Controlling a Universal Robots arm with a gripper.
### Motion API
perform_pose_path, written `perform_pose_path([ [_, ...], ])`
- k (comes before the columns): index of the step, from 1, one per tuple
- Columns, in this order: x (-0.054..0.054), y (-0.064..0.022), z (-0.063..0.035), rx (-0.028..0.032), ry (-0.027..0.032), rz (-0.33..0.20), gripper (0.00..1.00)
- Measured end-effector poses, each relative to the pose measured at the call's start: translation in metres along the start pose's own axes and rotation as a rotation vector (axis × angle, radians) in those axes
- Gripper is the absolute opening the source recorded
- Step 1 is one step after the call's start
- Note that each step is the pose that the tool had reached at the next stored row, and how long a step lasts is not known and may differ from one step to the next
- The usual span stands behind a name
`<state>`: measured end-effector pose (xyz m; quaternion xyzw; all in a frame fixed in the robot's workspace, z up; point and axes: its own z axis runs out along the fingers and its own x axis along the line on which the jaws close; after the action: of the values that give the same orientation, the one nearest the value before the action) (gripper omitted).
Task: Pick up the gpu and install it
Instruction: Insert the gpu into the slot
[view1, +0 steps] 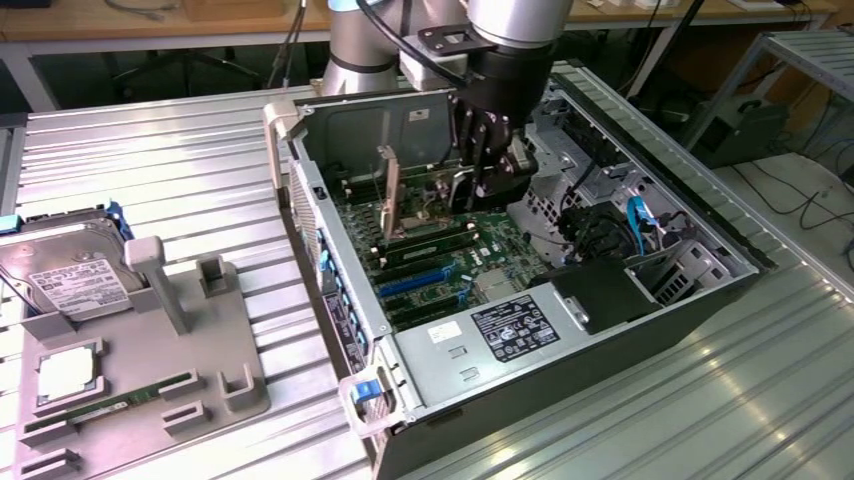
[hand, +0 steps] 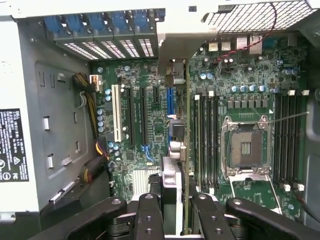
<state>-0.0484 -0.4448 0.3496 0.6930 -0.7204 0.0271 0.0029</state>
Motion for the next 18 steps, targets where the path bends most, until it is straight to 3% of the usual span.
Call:
perform_pose_path([
  [3,0.0,0.0018,0.0047,0.0002,0.0039,0.001,0.28],
  [11,-0.001,0.005,0.021,0.0007,0.0039,0.006,0.28],
  [18,-0.001,0.0054,0.0286,0.0002,-0.0038,0.01,0.28],
])
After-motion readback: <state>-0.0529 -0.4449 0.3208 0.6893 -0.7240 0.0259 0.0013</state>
